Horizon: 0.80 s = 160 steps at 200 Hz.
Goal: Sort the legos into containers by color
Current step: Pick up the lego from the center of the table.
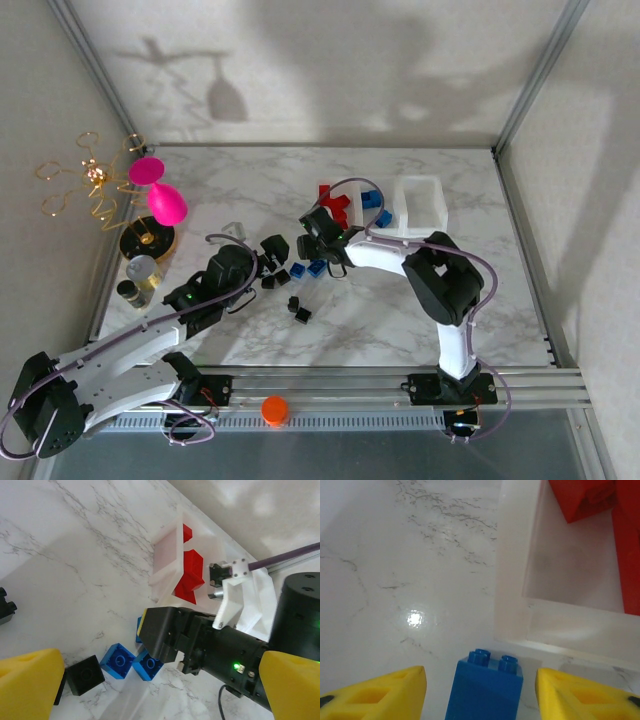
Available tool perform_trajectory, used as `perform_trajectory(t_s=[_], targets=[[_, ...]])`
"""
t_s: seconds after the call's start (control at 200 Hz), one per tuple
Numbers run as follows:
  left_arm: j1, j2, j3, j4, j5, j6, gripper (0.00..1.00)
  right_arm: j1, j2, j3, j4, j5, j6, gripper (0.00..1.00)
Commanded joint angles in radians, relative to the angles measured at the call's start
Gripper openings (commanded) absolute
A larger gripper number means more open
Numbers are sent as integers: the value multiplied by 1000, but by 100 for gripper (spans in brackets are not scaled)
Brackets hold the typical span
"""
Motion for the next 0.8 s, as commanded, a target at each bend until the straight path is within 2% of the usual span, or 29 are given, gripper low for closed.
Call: perform_trajectory(t_s=[0.0,0.23,0.441,0.656,0.796], targets=[[8,-8,-12,-7,-25,-4,100,11,28,31,-8,31,-6,56],[8,-4,-12,-4,-23,-2,100,10,44,35,-9,42,-20,44],[9,-1,-16,9,-8,-9,99,11,40,28,-12,32,-23,37],[8,-4,-10,8,-1,-9,100,11,-25,-5,-14,28,-25,32],[6,-1,4,15,15,7,100,8,-100,-46,-25,21,-24,31]])
